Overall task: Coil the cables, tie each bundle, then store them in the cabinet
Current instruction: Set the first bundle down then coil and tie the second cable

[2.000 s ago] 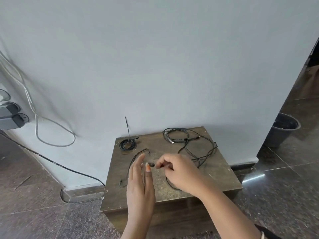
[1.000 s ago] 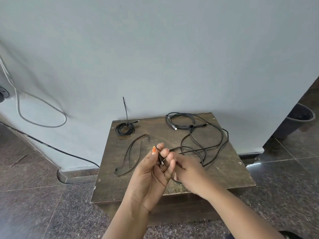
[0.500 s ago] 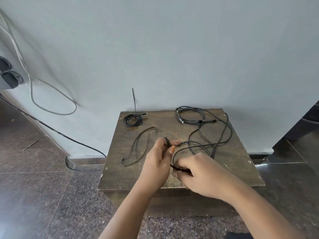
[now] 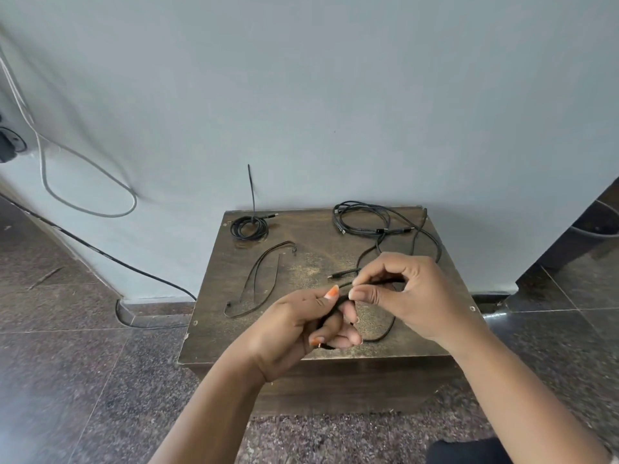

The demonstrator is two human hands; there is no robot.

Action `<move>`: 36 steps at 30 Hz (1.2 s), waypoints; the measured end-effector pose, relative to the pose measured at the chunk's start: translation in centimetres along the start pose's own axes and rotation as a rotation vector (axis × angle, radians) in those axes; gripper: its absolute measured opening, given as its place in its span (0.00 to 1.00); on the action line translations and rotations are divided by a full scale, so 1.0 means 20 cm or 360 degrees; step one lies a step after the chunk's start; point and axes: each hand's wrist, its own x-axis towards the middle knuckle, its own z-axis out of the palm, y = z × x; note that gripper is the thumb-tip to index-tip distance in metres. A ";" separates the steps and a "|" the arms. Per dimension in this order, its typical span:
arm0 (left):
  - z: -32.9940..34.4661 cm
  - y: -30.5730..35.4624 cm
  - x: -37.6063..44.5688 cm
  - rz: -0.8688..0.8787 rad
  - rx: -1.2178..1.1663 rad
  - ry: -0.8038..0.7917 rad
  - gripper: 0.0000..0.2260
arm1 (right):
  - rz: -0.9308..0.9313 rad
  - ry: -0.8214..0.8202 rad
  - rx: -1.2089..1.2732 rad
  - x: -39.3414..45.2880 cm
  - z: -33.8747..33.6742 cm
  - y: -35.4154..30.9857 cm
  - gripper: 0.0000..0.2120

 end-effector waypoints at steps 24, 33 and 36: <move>-0.13 0.00 0.06 0.0668 -0.1033 0.0928 0.11 | 0.0029 -0.0659 -0.1045 -0.09 0.25 -0.04 0.19; -0.08 -0.04 0.06 0.0537 0.0651 0.0762 0.14 | -0.0157 -0.0065 -0.0617 -0.05 0.15 -0.07 0.07; -0.06 -0.04 0.05 0.0441 0.0881 0.0592 0.12 | -0.0088 0.0084 -0.0484 -0.03 0.10 -0.04 0.08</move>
